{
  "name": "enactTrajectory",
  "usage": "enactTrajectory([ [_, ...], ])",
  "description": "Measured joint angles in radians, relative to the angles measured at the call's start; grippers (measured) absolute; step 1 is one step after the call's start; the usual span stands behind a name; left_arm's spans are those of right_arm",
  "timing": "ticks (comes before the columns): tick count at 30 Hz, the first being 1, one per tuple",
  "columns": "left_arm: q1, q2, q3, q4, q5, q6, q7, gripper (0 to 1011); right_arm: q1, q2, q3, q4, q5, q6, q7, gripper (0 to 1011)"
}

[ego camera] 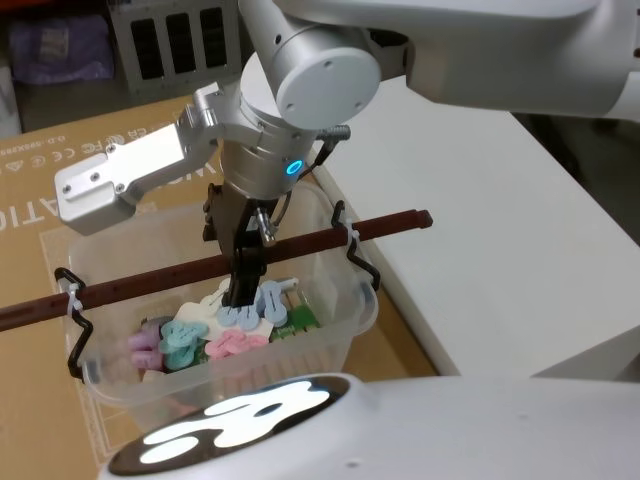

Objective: Use one hand to grasp the basket and place it at the designated location.

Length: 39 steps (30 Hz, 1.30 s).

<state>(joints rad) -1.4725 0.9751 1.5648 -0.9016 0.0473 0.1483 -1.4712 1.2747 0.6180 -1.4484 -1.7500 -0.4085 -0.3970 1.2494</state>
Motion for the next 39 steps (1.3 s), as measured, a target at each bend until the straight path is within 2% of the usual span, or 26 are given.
enactTrajectory([
  [2, 0.0, 0.0, 0.0, 0.0, 0.0, 0.0, 0.0, 0, 0.001, 0.002, 0.001, 0.0, 0.003, -0.003, -0.003, 870],
  [3, 0.0, 0.0, 0.0, 0.0, 0.0, 0.0, 0.0, 0, 0.001, 0.002, 0.001, 0.0, 0.003, -0.004, -0.004, 817],
  [6, 0.0, 0.0, 0.0, 0.0, 0.0, 0.0, 0.0, 0, 0.002, 0.003, 0.001, 0.001, 0.004, -0.006, -0.006, 744],
  [7, 0.0, 0.0, 0.0, 0.0, 0.0, 0.0, 0.0, 0, 0.002, 0.003, 0.001, 0.001, 0.004, -0.006, -0.006, 744],
  [8, 0.0, 0.0, 0.0, 0.0, 0.0, 0.0, 0.0, 0, 0.002, 0.003, 0.001, 0.002, 0.005, -0.008, -0.007, 670],
  [10, 0.0, 0.0, 0.0, 0.0, 0.0, 0.0, 0.0, 0, 0.003, 0.004, 0.001, 0.006, 0.005, -0.01, -0.008, 585],
  [11, 0.0, 0.0, 0.0, 0.0, 0.0, 0.0, 0.0, 0, 0.003, 0.004, 0.001, 0.006, 0.005, -0.01, -0.008, 585],
  [14, 0.0, 0.0, 0.0, 0.0, 0.0, 0.0, 0.0, 0, 0.003, 0.003, 0.001, 0.01, 0.006, -0.01, -0.008, 500],
  [15, 0.0, 0.0, 0.0, 0.0, 0.0, 0.0, 0.0, 0, 0.004, 0.003, 0.001, 0.011, 0.006, -0.01, -0.008, 437],
  [17, 0.0, 0.0, 0.0, 0.0, 0.0, 0.0, 0.0, 0, 0.004, 0.003, 0.001, 0.012, 0.007, -0.01, -0.008, 395],
  [18, 0.0, 0.0, 0.0, 0.0, 0.0, 0.0, 0.0, 0, 0.004, 0.002, 0.001, 0.012, 0.008, -0.009, -0.008, 336],
  [21, 0.0, 0.0, 0.0, 0.0, 0.0, 0.0, 0.0, 0, 0.004, 0.003, 0.001, 0.013, 0.009, -0.008, -0.008, 249],
  [39, 0.0, 0.0, 0.0, 0.0, 0.0, 0.0, 0.0, 0, 0.002, 0.01, 0.001, 0.006, 0.014, -0.004, -0.006, 242],
])
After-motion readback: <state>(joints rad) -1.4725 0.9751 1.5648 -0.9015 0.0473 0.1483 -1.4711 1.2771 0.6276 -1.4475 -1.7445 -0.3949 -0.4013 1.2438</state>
